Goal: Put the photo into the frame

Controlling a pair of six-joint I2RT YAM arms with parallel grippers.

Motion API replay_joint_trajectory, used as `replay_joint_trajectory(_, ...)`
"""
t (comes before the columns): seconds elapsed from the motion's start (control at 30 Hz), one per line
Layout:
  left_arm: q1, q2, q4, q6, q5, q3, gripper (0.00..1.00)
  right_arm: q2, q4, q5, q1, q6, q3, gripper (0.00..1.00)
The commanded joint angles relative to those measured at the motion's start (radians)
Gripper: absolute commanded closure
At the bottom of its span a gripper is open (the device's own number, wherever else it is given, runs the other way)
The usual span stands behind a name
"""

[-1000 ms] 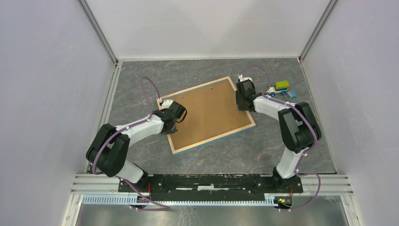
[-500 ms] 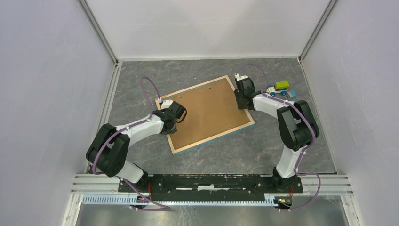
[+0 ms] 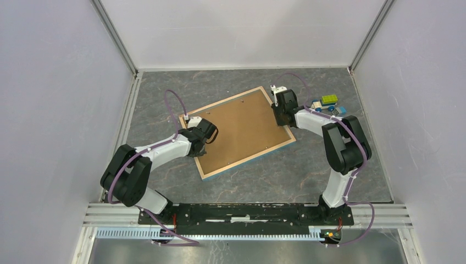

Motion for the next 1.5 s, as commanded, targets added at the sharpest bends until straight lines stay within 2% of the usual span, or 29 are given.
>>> replay_joint_trajectory(0.0, -0.006, 0.001, 0.013, 0.045, 0.024, -0.001, 0.98, 0.049, -0.060, -0.132, 0.010, 0.011, -0.018, 1.00)
replay_joint_trajectory(0.2, 0.035, 0.086, -0.044, 0.026, -0.004, 0.107, 0.98, -0.049, -0.044, -0.225, 0.010, 0.088, -0.101, 0.98)
replay_joint_trajectory(0.37, 0.089, 0.077, -0.012, 0.017, 0.028, 0.104, 0.97, -0.160, -0.015, -0.241, 0.011, 0.134, -0.222, 0.97)
replay_joint_trajectory(0.57, 0.090, -0.005, 0.008, -0.010, 0.010, 0.044, 0.83, -0.270, 0.029, -0.241, 0.011, 0.155, -0.392, 0.90)
replay_joint_trajectory(0.63, 0.092, -0.026, 0.027, -0.012, 0.025, 0.024, 0.78, -0.306, 0.016, -0.228, 0.011, 0.154, -0.419, 0.86)
replay_joint_trajectory(0.77, 0.094, 0.007, 0.024, -0.006, 0.058, 0.034, 0.70, -0.377, -0.032, -0.190, 0.011, 0.138, -0.422, 0.64)
replay_joint_trajectory(0.87, 0.101, 0.032, 0.028, -0.002, 0.070, 0.039, 0.71, -0.410, -0.072, -0.145, 0.010, 0.111, -0.378, 0.51)
replay_joint_trajectory(0.93, 0.106, 0.037, 0.045, 0.005, 0.087, 0.031, 0.73, -0.408, -0.093, -0.128, 0.011, 0.092, -0.344, 0.47)
replay_joint_trajectory(1.2, 0.111, 0.073, 0.064, 0.031, 0.135, 0.034, 0.76, -0.325, -0.092, -0.054, 0.010, 0.024, -0.244, 0.47)
replay_joint_trajectory(1.47, 0.111, 0.068, 0.073, 0.035, 0.140, 0.029, 0.78, -0.283, -0.094, -0.076, 0.011, -0.007, -0.215, 0.51)
